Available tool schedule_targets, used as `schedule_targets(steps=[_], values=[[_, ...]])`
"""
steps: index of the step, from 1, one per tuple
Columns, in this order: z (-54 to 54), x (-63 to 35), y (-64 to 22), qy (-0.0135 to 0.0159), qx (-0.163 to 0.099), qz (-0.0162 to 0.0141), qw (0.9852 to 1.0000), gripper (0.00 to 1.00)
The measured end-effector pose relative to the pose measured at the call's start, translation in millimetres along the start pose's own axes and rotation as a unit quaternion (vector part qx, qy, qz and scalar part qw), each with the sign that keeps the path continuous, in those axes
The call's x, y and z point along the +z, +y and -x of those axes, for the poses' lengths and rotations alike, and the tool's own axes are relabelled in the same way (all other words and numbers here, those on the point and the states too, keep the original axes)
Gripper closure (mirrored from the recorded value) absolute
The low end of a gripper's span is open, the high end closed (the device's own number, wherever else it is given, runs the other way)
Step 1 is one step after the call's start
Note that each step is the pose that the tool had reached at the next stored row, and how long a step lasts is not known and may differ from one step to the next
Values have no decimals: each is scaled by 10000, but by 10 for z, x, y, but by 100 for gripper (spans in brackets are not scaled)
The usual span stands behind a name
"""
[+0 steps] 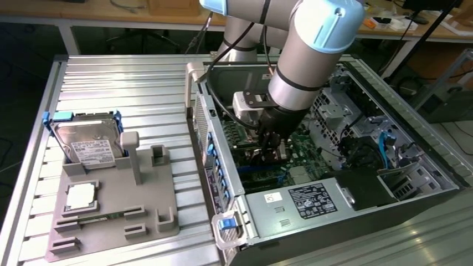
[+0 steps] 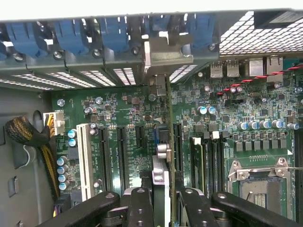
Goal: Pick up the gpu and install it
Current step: 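Insert the gpu into the slot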
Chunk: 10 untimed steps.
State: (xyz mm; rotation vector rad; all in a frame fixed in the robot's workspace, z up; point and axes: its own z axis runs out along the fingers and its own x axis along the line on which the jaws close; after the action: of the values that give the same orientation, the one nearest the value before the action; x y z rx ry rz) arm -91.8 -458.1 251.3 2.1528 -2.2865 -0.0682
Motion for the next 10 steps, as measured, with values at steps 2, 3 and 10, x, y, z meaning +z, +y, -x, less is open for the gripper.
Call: schedule_targets(steps=[2, 3, 10], values=[[-1, 5, 22, -1, 0, -1, 10000, 73], [-2, 8, 44, -2, -1, -2, 10000, 73], [-9, -2, 74, -8, 3, 24, 10000, 73]])
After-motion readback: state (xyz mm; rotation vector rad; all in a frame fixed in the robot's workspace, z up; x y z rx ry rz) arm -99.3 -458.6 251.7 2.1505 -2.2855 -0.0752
